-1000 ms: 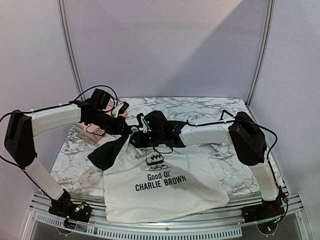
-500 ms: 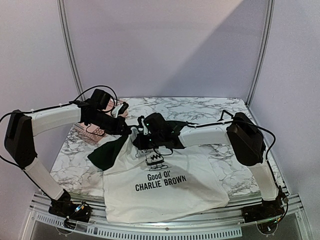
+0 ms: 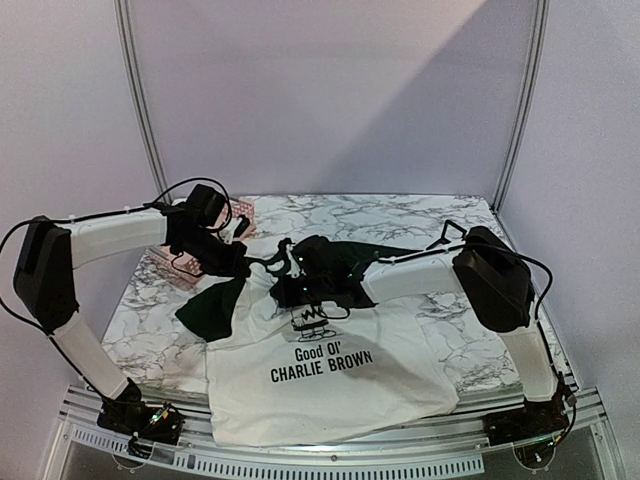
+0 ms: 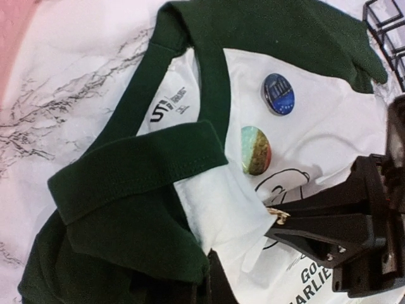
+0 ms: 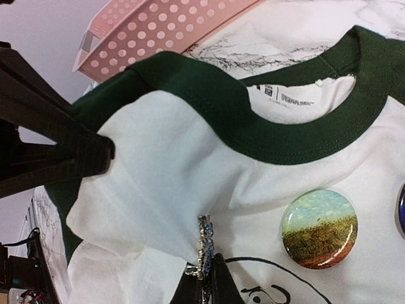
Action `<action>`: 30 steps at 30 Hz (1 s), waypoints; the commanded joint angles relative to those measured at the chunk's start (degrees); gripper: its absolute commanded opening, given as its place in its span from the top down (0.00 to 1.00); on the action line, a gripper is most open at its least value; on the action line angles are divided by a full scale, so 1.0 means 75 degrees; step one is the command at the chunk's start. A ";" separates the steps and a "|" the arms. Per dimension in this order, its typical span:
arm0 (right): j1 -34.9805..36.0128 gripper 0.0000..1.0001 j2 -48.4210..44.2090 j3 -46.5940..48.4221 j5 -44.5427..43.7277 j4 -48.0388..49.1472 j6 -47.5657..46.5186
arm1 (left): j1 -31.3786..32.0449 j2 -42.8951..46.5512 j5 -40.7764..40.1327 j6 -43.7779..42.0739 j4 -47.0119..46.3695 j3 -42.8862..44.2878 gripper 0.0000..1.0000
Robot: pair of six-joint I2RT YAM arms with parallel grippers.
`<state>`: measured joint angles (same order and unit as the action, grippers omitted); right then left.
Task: Remove the brooch from the garment
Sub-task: Pick up the brooch from the flattened clothing, then pass from the right arm to the left
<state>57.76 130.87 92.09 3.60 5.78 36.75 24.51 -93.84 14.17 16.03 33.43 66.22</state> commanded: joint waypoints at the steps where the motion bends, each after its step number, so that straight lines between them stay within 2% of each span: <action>1: 0.0036 1.00 -0.0579 -0.0434 -0.0173 0.0213 -0.0289 | -0.0046 -0.0122 -0.0829 -0.0107 0.0338 0.0274 1.00; 4: 0.0036 1.00 -0.0716 -0.0649 -0.0114 0.0403 -0.0418 | -0.0005 -0.0197 -0.1128 -0.0129 0.0499 0.0338 0.98; 6: 0.0039 1.00 -0.0786 -0.0797 -0.0090 0.0520 -0.0455 | 0.0036 -0.0218 -0.1153 -0.0155 0.0525 0.0357 0.92; 11: 0.0039 1.00 -0.0917 -0.1081 0.0110 0.0783 -0.0624 | 0.0117 -0.0049 -0.1245 -0.0204 0.0441 0.0339 0.45; 14: 0.0038 1.00 -0.1043 -0.1280 0.0258 0.1032 -0.0736 | 0.0175 0.0277 -0.1167 -0.0298 0.0198 0.0221 0.30; 17: 0.0032 1.00 -0.1086 -0.1349 0.0459 0.1112 -0.0866 | 0.0273 0.0802 -0.0610 -0.0509 -0.0196 0.0009 0.24; 23: -0.0054 1.00 -0.1177 -0.1728 0.1138 0.1677 -0.0937 | 0.0329 0.1471 0.1926 -0.1341 -0.0766 -0.0230 0.19; 30: -0.0239 1.00 -0.1394 -0.2373 0.1951 0.2521 -0.0887 | 0.0780 0.1005 0.2788 -0.1795 -0.0898 -0.0492 0.23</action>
<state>56.90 124.03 77.45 12.80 18.70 30.61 27.40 -83.64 28.73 5.91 28.18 65.19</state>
